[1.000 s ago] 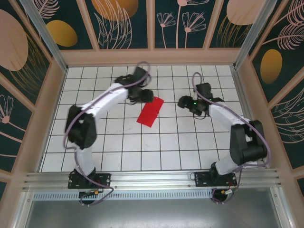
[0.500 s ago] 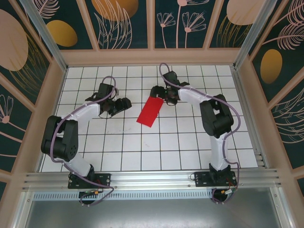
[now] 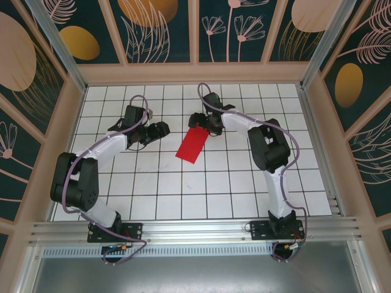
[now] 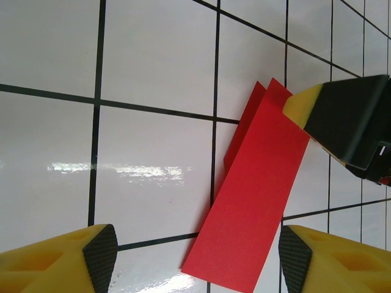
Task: Fold a paper plane with a square sheet of paper (fold left side to right side)
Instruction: Rotate the paper at the center of the table, then third fold the triangle at the center of the table.
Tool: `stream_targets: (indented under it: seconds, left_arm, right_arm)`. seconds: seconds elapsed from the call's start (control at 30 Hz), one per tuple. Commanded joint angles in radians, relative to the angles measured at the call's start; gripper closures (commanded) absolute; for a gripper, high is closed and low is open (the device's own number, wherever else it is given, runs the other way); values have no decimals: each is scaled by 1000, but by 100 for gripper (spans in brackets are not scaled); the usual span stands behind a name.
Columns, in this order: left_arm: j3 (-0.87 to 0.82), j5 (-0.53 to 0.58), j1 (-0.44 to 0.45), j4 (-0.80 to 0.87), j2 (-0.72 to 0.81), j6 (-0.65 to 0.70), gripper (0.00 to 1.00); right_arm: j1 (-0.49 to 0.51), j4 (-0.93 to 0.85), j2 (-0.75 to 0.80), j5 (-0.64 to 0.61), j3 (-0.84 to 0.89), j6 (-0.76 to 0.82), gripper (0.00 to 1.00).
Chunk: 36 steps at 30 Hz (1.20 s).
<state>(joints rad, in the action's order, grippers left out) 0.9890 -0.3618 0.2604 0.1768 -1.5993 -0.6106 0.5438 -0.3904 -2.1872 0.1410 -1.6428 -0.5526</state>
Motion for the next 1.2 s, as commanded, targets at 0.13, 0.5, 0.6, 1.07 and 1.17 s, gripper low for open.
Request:
stream_targets:
  seconds: [0.13, 0.5, 0.6, 1.07, 1.17]
  left_arm:
    - [-52, -27, -4, -32, 45, -6, 27]
    - [-128, -121, -4, -137, 41, -47, 29]
    - [-139, -163, -4, -171, 11, -60, 30]
    - [-122, -286, -2, -243, -108, -74, 32]
    - [-119, -308, -3, -254, -153, -76, 32]
  right_arm:
    - [33, 64, -90, 164, -129, 89, 2]
    - [9, 7, 47, 53, -84, 167, 1]
    - [9, 68, 64, 189, -31, 151, 3]
    - [9, 117, -68, 332, -44, 106, 6]
    - [9, 104, -87, 324, -41, 119, 6]
